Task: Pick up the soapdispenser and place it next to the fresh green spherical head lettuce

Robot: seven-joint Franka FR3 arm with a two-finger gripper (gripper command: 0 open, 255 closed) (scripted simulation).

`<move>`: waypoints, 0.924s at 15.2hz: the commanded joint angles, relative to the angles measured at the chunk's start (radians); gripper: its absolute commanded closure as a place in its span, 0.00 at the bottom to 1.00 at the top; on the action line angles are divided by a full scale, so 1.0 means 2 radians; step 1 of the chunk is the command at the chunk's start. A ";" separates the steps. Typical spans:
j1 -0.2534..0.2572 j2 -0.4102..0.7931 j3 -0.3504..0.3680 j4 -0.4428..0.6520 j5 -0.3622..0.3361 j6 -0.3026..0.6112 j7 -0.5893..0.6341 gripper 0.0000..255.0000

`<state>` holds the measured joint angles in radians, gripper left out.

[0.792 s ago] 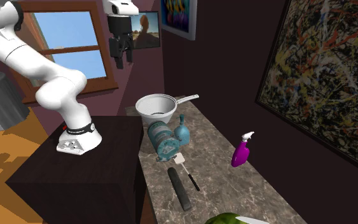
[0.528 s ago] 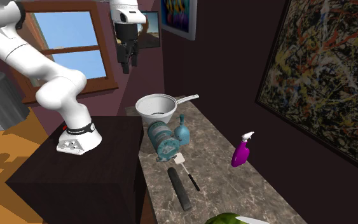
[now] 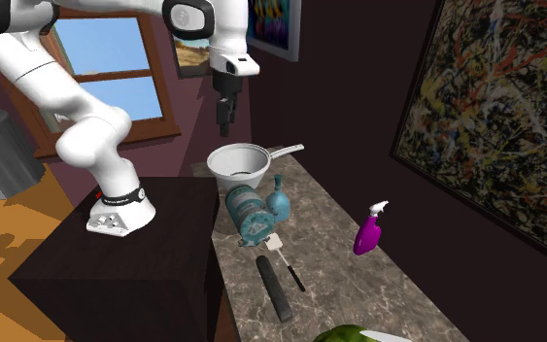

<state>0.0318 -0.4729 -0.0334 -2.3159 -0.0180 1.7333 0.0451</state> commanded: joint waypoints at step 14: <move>0.036 0.263 0.023 0.070 0.050 0.145 -0.019 0.00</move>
<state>0.0993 0.0071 0.0084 -2.1994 0.0752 2.0055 0.0112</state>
